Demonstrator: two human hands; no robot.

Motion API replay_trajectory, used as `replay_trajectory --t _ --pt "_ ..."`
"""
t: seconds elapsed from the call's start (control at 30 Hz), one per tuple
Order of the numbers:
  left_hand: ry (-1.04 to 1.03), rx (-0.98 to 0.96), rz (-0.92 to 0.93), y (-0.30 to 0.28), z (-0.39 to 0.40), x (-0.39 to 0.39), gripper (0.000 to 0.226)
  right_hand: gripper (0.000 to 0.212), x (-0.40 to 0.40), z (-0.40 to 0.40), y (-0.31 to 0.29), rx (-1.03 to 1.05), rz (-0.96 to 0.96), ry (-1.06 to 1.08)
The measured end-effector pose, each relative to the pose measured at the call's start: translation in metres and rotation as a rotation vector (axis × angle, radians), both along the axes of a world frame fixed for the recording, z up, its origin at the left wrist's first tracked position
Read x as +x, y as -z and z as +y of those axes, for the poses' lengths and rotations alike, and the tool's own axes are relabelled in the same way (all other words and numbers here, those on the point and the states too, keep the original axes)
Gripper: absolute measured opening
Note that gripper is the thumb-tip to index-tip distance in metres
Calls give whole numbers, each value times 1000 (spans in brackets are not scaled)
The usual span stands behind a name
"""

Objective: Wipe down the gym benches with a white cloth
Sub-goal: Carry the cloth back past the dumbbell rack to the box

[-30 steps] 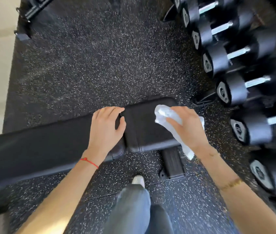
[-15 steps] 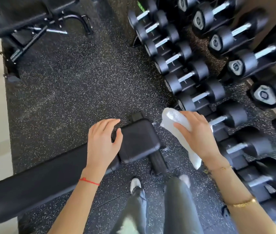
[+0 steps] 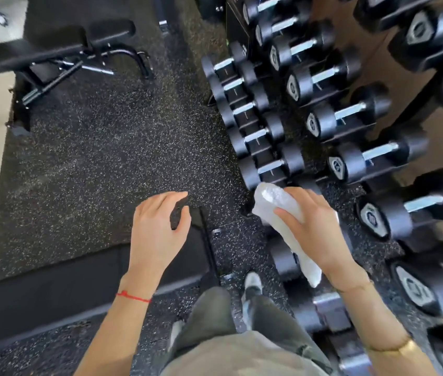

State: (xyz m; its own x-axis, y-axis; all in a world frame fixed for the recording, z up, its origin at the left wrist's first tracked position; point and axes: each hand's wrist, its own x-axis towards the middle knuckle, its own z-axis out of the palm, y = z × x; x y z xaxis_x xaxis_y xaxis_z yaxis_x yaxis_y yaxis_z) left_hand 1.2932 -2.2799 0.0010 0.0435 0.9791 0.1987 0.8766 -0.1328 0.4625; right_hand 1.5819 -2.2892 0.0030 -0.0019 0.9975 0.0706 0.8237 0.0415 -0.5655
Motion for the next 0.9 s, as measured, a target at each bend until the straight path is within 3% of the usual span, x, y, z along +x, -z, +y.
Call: replay_trajectory --t 0.5,0.9 --pt "-157 -43 -14 -13 94 53 27 30 38 148 3 -4 85 -123" --pt "-266 -9 -21 -6 309 -2 26 36 -20 384 22 -60 91 -211"
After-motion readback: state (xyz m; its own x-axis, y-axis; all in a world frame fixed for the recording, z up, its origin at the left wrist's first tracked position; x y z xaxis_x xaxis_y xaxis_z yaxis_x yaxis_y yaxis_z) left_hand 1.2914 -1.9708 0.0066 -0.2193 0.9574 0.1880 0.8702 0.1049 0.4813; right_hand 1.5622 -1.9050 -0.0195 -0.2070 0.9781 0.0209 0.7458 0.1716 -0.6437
